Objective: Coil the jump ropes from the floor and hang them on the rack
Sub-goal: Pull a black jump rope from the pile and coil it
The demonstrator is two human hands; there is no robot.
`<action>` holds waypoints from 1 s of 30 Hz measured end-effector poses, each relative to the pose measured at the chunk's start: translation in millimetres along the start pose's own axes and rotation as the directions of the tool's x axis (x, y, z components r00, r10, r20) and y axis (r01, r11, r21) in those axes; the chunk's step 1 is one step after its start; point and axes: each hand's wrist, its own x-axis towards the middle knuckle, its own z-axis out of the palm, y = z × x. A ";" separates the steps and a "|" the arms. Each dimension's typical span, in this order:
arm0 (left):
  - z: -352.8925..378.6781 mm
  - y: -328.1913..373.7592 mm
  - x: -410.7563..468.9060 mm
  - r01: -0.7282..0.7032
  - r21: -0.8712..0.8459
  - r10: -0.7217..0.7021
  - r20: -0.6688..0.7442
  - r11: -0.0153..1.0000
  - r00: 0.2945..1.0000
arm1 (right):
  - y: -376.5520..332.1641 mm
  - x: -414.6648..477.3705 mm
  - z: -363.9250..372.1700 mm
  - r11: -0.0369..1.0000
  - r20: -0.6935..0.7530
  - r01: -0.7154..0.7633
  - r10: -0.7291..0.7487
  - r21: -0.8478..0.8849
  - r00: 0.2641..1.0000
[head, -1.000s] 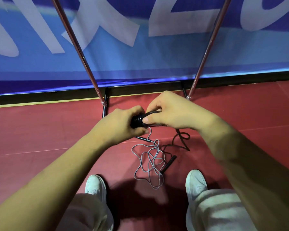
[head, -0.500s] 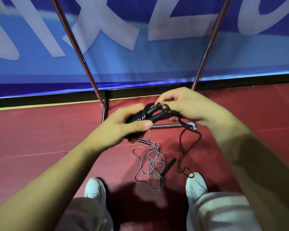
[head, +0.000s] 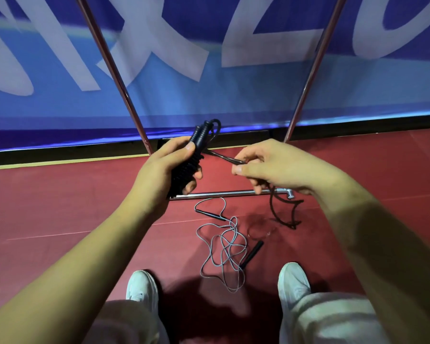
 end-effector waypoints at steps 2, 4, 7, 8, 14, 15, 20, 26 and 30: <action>-2.0 1.3 1.2 0.027 0.019 -0.025 -0.074 0.999 0.997 | 1.4 0.7 4.8 0.999 0.017 0.010 -0.009 -0.046 1.000; -3.7 3.8 2.0 0.043 0.055 -0.035 -0.140 0.998 0.990 | 1.3 0.8 8.8 1.000 0.024 0.003 -0.002 -0.026 1.000; -8.1 2.7 4.7 0.045 0.219 0.005 -0.222 0.975 0.975 | -4.0 0.1 12.1 1.000 0.017 -0.006 0.006 0.001 1.000; -9.6 0.5 5.7 0.039 0.307 0.036 -0.235 0.951 0.971 | -6.1 -0.6 12.6 1.000 0.022 -0.004 0.004 -0.006 1.000; -20.2 -19.7 8.6 0.029 0.888 0.081 -0.074 0.458 0.994 | -18.0 -5.8 22.2 0.974 0.091 0.085 -0.067 -0.209 0.994; -19.7 -20.6 7.2 -0.016 0.929 0.048 -0.002 0.370 0.999 | -18.7 -6.3 23.4 0.962 0.082 0.114 -0.096 -0.250 0.992; -9.6 -21.8 -4.1 -0.241 0.848 -0.158 0.350 0.471 0.923 | -16.6 -7.9 17.6 0.972 0.035 0.132 -0.127 -0.197 0.991; 7.3 -5.6 -14.2 -0.180 0.556 -0.114 0.454 0.811 0.884 | -3.5 0.7 11.5 0.994 -0.091 0.105 -0.106 -0.021 0.990; 4.7 -2.0 -13.5 -0.130 0.379 -0.008 0.343 0.916 0.939 | 4.9 5.8 7.8 0.999 -0.144 0.032 -0.029 0.017 0.989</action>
